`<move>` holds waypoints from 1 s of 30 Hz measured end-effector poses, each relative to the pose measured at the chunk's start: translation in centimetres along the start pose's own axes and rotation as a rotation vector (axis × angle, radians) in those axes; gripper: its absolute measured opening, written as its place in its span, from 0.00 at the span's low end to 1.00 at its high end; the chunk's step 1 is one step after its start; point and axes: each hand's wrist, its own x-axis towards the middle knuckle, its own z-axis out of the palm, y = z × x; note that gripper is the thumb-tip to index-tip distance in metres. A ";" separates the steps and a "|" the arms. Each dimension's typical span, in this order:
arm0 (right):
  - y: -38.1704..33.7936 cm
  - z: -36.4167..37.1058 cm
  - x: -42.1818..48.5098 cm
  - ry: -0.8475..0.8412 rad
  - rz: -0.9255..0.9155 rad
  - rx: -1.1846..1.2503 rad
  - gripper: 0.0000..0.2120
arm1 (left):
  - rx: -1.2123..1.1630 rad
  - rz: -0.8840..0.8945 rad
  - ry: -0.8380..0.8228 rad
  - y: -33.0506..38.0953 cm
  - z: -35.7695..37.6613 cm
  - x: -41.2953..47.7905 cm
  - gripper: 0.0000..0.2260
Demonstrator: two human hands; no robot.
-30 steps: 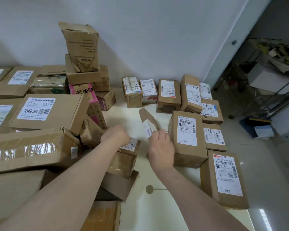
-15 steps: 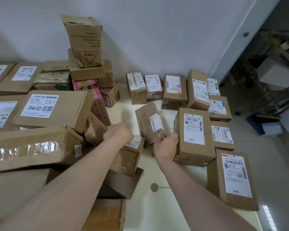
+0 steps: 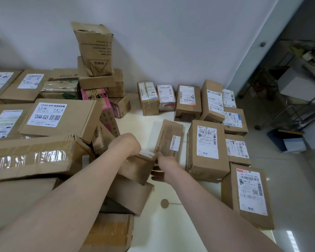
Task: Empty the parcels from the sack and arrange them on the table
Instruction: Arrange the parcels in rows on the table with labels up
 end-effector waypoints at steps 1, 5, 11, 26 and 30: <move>-0.1 0.1 0.0 -0.014 -0.042 0.019 0.18 | -0.050 -0.032 0.043 -0.1 -0.2 0.0 0.11; -1.1 -0.5 0.6 0.095 -0.304 0.062 0.15 | -0.338 -0.051 0.235 -0.4 -1.3 0.5 0.17; -1.8 -0.6 1.5 -0.094 -0.470 -0.026 0.15 | -0.759 0.113 0.250 1.0 1.4 1.1 0.23; -0.8 -1.5 6.7 0.164 -0.542 -1.367 0.28 | -0.671 0.021 0.177 1.8 5.9 7.5 0.37; -1.2 -1.7 7.3 0.245 -0.470 -1.365 0.35 | -0.749 0.104 0.188 3.0 6.8 7.8 0.33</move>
